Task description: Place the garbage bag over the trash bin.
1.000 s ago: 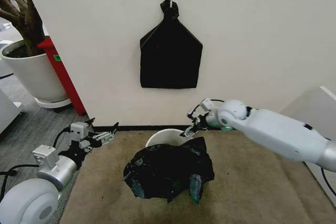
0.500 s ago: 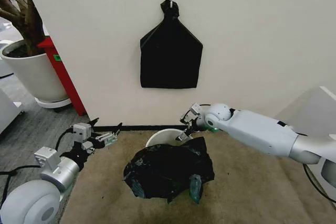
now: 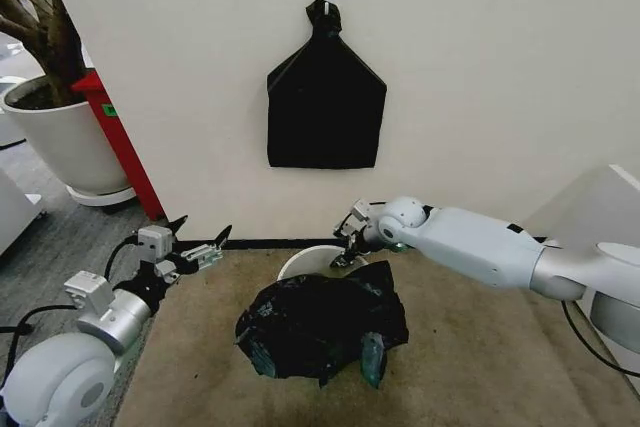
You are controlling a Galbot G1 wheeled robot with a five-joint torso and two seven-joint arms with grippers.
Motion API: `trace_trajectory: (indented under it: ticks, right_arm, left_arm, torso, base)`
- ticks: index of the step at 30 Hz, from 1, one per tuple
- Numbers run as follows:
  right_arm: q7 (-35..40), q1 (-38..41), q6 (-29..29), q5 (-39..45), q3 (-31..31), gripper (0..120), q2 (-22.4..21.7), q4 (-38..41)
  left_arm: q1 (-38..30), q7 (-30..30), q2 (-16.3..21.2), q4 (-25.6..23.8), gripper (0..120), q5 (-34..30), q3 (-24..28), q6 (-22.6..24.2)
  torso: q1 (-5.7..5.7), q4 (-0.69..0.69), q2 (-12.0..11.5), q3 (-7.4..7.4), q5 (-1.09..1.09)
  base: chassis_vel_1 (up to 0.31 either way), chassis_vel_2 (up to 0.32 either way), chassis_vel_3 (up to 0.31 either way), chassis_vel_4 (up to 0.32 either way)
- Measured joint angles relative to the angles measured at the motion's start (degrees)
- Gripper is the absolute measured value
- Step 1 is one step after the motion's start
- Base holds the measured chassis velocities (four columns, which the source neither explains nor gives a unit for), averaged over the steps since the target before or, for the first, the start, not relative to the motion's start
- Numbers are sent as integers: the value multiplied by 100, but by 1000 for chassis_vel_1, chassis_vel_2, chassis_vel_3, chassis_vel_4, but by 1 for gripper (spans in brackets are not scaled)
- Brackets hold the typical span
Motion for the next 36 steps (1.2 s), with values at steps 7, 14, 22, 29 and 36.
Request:
trace_trajectory:
  ticks: [7, 14, 22, 29, 36]
  right_arm:
    - [143, -35, 0, 52, 105, 3, -98, 209]
    - [774, -110, 3, 575, 405, 0, -539, 477]
    - [1953, -541, 6, 1346, 1241, 0, -1003, 935]
    - [5619, -2015, 23, 3616, 3138, 0, -1415, 2436]
    - [8198, -3256, 760, 4915, 4197, 0, -1337, 3669]
  left_arm:
    - [48, -2, -113, -35, 100, 23, -11, -16]
    - [135, -22, -205, -122, 100, 67, 1, -16]
    - [224, -147, -202, -221, 100, 39, -80, -12]
    - [162, -149, -165, -218, 100, -12, -87, 16]
    - [141, -102, -183, -171, 100, -7, -44, 20]
  torso:
    - [0, 2, 0, 0, 0]
    - [0, 1, 0, 0, 0]
    - [0, 0, 0, 0, 1]
    - [0, -1, 0, -1, 0]
    - [0, 0, 1, -1, 1]
  base:
    - [0, 0, 0, 0]
    - [0, 0, 0, 0]
    - [0, 0, 0, 0]
    - [0, 0, 0, 0]
    - [0, 0, 0, 0]
